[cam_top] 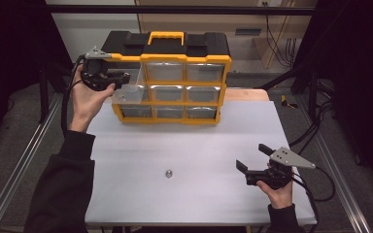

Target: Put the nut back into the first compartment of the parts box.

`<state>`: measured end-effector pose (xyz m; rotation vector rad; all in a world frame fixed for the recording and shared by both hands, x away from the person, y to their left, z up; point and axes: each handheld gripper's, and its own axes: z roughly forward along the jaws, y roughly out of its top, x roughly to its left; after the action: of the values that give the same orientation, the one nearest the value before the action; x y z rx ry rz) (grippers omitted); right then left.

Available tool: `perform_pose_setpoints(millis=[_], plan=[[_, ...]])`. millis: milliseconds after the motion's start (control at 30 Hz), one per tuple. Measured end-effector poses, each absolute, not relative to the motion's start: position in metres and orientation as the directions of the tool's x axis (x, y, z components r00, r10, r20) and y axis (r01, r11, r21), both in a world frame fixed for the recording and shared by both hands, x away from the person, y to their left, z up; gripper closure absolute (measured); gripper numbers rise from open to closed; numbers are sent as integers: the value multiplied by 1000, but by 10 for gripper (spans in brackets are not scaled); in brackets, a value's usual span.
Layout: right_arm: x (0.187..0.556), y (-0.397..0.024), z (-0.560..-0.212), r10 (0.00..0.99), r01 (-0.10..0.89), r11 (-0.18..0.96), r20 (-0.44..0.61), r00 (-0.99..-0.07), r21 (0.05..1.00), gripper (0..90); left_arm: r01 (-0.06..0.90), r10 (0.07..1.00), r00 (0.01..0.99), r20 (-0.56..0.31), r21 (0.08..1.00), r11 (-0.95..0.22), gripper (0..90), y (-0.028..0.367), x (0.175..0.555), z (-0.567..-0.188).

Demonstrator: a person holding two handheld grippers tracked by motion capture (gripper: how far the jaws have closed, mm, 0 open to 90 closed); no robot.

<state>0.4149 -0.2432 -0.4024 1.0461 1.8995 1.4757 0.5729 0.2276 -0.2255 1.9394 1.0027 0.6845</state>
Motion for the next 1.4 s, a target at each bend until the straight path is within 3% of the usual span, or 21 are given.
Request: perform_pose_setpoints(millis=[400,600,867,1400], plan=[[415,-243,-402,820,265,110,63,-569,958,5,401,843,531,79,853,-333,706,224,576,-228],[415,-243,-402,820,264,108,64,-568,959,5,361,841,536,78,879,-311,647,228,569,-223],[415,-243,-402,818,263,109,63,-571,959,5,275,832,549,85,921,-275,364,231,552,-214],[415,-242,-403,819,265,108,65,-570,958,5,156,772,623,123,948,-277,150,232,517,-221]])
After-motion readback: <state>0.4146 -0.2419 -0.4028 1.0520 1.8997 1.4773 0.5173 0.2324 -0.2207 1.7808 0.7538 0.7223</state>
